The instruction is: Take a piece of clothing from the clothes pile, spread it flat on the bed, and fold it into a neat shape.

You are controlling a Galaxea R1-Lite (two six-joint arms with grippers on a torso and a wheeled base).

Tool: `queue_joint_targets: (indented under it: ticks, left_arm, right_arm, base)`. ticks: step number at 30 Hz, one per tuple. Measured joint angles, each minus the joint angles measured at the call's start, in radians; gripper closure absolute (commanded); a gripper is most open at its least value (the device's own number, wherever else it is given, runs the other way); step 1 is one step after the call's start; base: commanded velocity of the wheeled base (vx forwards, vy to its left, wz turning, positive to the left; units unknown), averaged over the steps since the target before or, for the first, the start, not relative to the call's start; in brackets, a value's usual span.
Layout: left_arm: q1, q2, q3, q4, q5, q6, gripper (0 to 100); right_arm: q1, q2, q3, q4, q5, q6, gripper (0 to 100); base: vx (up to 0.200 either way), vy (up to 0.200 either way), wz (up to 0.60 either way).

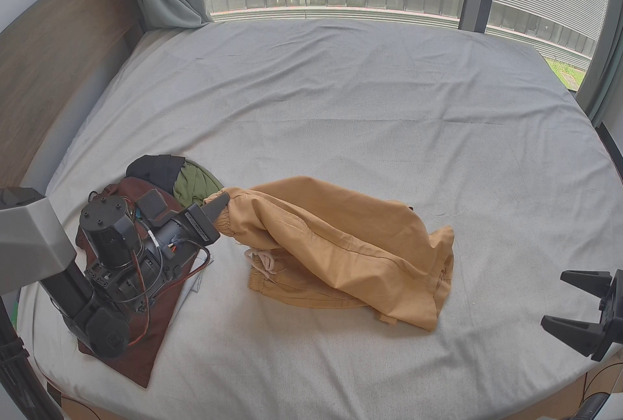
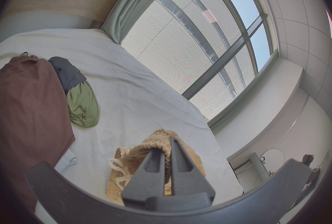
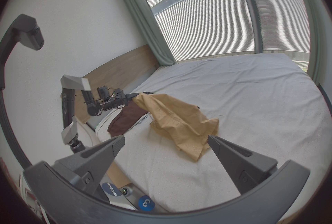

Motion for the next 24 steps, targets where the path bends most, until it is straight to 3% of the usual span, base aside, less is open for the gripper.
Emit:
queue_joint_targets:
  ticks: [8, 13, 24]
  left_arm:
    - [-0.006, -0.009, 0.026, 0.0, -0.004, 0.025, 100]
    - [-0.006, -0.003, 0.029, 0.0, -0.005, 0.04, 100]
    - [0.005, 0.023, 0.001, 0.0, -0.005, 0.047, 100]
  right_arm:
    - [0.058, 0.129, -0.088, -0.007, 0.074, -0.01, 0]
    - [0.011, 0.213, -0.106, -0.038, 0.11, 0.029, 0]
    - [-0.047, 0.441, -0.068, -0.303, 0.157, 0.156, 0]
  base:
    - [0.0, 0.0, 0.0]
    - [0.0, 0.0, 0.0]
    - [0.0, 0.0, 0.0]
